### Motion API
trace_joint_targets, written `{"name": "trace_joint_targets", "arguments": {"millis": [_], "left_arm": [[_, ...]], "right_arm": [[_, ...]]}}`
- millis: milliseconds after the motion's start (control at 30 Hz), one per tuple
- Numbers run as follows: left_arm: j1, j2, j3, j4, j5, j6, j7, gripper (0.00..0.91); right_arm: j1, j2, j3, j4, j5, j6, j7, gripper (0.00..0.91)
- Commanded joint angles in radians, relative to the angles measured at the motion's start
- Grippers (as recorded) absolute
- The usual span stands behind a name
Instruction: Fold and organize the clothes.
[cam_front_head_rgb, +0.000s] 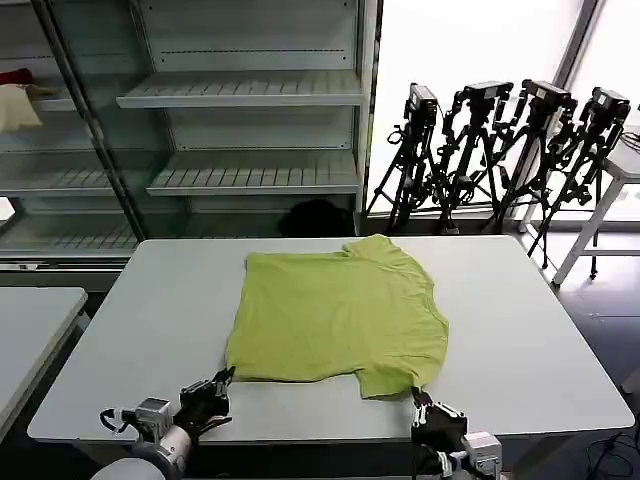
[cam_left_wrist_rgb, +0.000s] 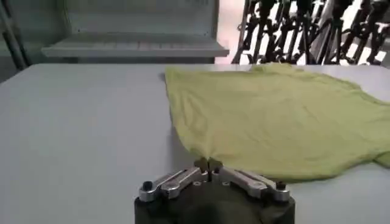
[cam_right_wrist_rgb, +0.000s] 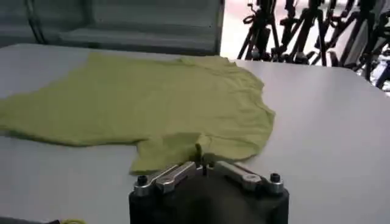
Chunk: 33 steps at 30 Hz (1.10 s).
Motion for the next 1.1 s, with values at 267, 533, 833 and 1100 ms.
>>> {"name": "trace_joint_targets", "arguments": {"millis": [267,533,833,1100], "left_arm": [[-0.303,-0.05,0.076,0.085,-0.066,0.009,-0.08,0.0],[-0.428,-0.085,0.141,0.196,-0.07,0.01,-0.121,0.0],[-0.498,-0.122,0.17,0.297,-0.055,0.004,-0.139,0.0],[-0.485,-0.123,0.165,0.316,-0.034,0.002,-0.137,0.01]], "right_arm": [[0.329,-0.059,0.07,-0.243,0.025,0.001,-0.276,0.0],[0.512,-0.061,0.025,-0.423,-0.013,0.003,-0.415,0.0],[0.717,-0.016,-0.068,-0.614,-0.088,0.02,-0.486,0.0],[0.762,0.029,-0.132,-0.669,-0.146,0.033,-0.506,0.0]]}}
